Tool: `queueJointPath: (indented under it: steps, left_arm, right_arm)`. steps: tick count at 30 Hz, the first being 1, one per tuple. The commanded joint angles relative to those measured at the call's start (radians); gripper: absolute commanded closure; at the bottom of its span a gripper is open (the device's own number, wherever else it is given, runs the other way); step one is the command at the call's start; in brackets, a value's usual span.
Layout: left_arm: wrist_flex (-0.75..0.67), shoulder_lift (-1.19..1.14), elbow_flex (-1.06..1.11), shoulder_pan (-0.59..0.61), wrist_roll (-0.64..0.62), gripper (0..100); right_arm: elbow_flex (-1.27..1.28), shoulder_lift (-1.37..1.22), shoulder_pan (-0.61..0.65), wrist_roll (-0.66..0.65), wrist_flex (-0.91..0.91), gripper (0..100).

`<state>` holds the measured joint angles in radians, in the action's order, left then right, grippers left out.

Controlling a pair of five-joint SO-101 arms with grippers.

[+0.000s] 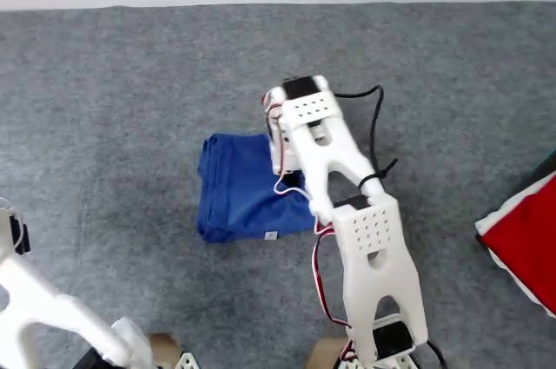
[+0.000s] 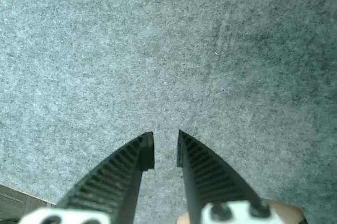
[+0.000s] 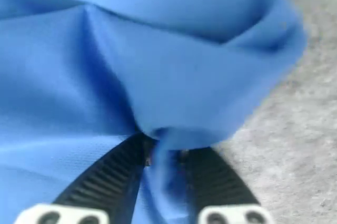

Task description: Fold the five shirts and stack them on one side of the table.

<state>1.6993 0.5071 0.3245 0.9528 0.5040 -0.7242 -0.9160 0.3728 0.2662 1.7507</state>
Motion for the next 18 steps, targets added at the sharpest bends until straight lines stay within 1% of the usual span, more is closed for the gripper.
queueJointPath:
  steps: [1,3,5,10,13,15,18]
  left_arm:
    - [0.011,0.031,-0.038,-0.006,0.011,91]
    - [0.011,0.031,-0.038,-0.006,0.011,91]
    - [0.011,0.031,-0.038,-0.006,0.011,91]
    - [0.009,0.031,-0.038,-0.006,0.011,91]
    - [0.009,0.031,-0.038,-0.006,0.011,91]
    - [0.009,0.029,-0.038,-0.006,0.011,91]
    - [0.009,0.029,-0.036,-0.006,0.011,91]
  right_arm:
    - [0.006,-0.007,-0.067,-0.023,0.044,98.7]
    - [0.011,0.025,-0.125,-0.041,0.044,98.9]
    - [0.011,0.068,-0.165,-0.114,0.044,98.9]
    - [0.008,0.200,-0.243,-0.390,0.041,98.9]
    - [0.006,0.245,-0.280,-0.529,0.027,98.9]
    - [0.006,0.251,-0.302,-0.589,0.018,98.9]
    - [0.006,0.246,-0.306,-0.641,0.024,98.9]
